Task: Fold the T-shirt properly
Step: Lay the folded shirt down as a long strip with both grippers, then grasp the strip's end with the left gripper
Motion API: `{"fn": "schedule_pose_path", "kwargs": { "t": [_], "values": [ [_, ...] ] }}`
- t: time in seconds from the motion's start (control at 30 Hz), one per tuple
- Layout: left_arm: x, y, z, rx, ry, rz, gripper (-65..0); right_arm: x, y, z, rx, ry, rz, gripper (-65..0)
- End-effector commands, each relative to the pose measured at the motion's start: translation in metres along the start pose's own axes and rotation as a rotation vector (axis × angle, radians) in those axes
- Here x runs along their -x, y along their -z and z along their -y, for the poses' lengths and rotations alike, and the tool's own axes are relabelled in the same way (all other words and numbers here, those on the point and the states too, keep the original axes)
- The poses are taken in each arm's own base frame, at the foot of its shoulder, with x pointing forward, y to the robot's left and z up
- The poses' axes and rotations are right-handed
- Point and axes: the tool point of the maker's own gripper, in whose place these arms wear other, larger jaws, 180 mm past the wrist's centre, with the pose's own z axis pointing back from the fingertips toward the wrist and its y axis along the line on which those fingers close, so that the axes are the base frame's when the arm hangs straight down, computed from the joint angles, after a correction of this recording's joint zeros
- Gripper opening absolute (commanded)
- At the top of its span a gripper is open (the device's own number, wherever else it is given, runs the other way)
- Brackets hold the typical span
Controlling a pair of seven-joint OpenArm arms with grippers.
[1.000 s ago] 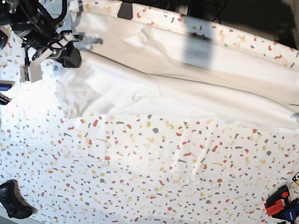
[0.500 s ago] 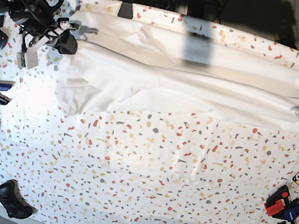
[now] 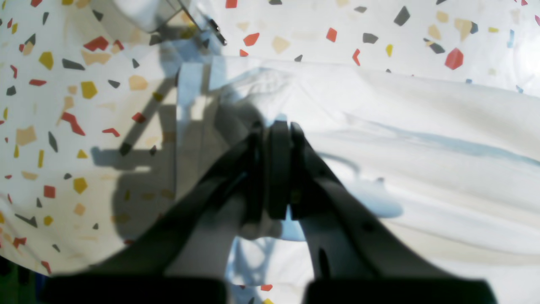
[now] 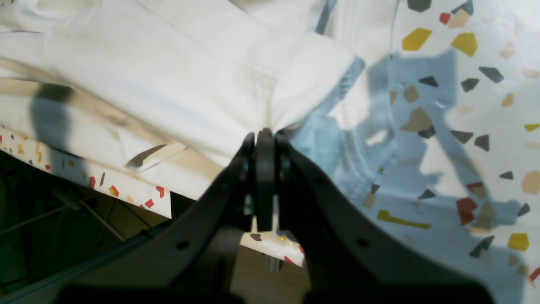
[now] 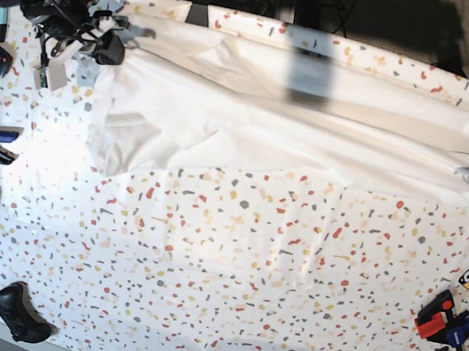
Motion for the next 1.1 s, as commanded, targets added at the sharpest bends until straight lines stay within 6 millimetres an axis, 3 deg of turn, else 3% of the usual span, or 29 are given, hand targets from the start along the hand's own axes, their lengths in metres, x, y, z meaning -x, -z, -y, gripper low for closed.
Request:
{"fn": "schedule_pose_path", "kwargs": {
  "t": [0.0, 0.07, 0.17, 0.2, 0.23, 0.33, 0.4, 0.6, 0.9, 1.07],
  "values": [
    [-0.018, -0.008, -0.011, -0.033, 0.018, 0.051, -65.0, -0.009, -0.005, 0.003, 0.013, -0.031, 0.026, -65.0],
    [-0.019, -0.008, -0.011, -0.033, 0.019, 0.056, -61.5, -0.009, -0.005, 0.003, 0.013, -0.031, 0.026, -65.0],
    [-0.020, -0.008, -0.018, -0.075, 0.043, 0.063, -45.7, -0.009, -0.005, 0.003, 0.013, -0.032, 0.026, -65.0],
    [-0.018, -0.008, -0.021, -0.091, 0.051, 0.056, -42.9, -0.009, -0.005, 0.003, 0.013, -0.032, 0.026, -63.9],
    [-0.017, -0.008, -0.023, -0.108, 0.061, 0.049, -41.6, -0.009, -0.005, 0.003, 0.013, -0.032, 0.026, -58.1],
    [-0.014, -0.008, -0.030, -0.151, 0.085, 0.028, -41.5, -0.009, -0.005, 0.003, 0.011, -0.031, 0.028, -43.5],
    [-0.014, -0.009, -0.033, -0.165, 0.094, 0.028, -41.5, -0.013, -0.005, -0.002, -0.014, -0.022, 0.046, -39.4],
    [-0.018, -0.010, -0.032, -0.165, 0.097, 0.045, -41.5, -0.025, -0.007, -0.019, -0.109, 0.010, 0.113, -39.1],
    [-0.043, -0.027, -0.025, -0.175, 0.137, 0.127, -37.9, -0.026, -0.008, -0.019, -0.110, 0.009, 0.116, -39.1],
    [-0.035, -0.032, -0.024, -0.185, 0.142, 0.063, -37.9, -0.026, -0.008, -0.019, -0.110, 0.009, 0.116, -39.1]
  ]
}}
